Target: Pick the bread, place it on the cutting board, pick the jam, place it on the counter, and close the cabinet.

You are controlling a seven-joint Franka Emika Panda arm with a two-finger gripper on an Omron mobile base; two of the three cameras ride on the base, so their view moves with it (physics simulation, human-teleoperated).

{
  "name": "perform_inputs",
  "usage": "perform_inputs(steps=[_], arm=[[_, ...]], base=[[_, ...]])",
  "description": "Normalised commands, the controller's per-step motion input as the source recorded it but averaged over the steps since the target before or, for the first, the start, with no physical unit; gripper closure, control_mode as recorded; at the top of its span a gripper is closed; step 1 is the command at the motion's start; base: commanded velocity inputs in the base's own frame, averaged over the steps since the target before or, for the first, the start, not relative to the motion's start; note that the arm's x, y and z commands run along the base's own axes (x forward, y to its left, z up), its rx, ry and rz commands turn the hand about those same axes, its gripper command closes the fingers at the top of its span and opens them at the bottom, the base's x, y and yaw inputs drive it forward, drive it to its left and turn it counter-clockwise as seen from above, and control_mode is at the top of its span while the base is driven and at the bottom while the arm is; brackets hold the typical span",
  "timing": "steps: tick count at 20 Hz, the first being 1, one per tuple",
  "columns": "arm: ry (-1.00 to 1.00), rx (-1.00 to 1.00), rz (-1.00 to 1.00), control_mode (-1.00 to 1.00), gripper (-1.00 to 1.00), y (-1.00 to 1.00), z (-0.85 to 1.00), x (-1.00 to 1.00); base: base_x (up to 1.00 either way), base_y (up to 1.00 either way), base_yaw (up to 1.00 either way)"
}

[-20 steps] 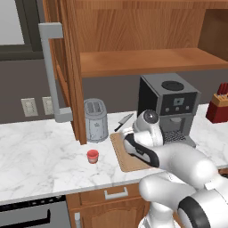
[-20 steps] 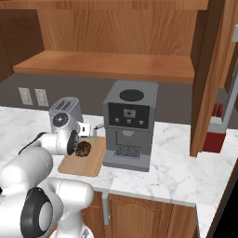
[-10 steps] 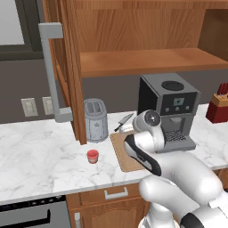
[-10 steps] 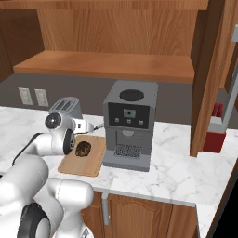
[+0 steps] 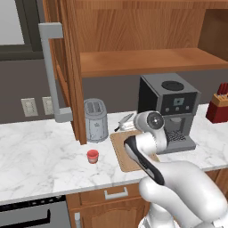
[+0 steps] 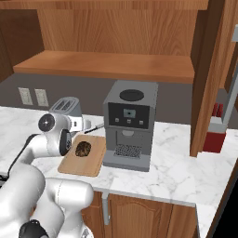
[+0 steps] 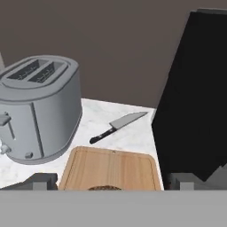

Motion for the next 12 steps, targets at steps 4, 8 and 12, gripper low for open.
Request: perform_inputs(steps=[4,8,12], arm=[[-0.12,0.00,0.00,-1.00,-1.00,0.00,0.22,-0.23],[-0.11,0.02,0.00,-1.00,-1.00,-0.02,0.21,-0.32],[-0.08,0.04,0.00,-1.00,-1.00,-0.06,0.14,-0.37]], base=[[0.00,0.00,0.00],[0.00,0.00,0.00],[0.00,0.00,0.00]])
